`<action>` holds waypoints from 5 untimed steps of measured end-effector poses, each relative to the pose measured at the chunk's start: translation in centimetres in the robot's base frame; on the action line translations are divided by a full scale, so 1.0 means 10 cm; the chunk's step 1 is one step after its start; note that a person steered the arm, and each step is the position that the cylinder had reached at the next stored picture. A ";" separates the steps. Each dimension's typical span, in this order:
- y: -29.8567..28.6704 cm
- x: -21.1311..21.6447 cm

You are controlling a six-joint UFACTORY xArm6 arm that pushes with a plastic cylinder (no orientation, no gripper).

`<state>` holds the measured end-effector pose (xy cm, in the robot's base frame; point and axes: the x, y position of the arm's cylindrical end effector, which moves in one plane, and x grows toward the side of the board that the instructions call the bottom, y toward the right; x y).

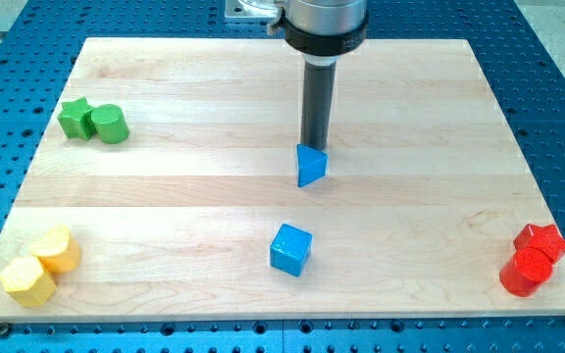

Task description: Place the arm to the bottom center of the board

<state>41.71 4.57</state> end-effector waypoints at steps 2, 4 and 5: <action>0.50 -0.04; 0.64 1.18; 0.51 1.80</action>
<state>59.74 9.63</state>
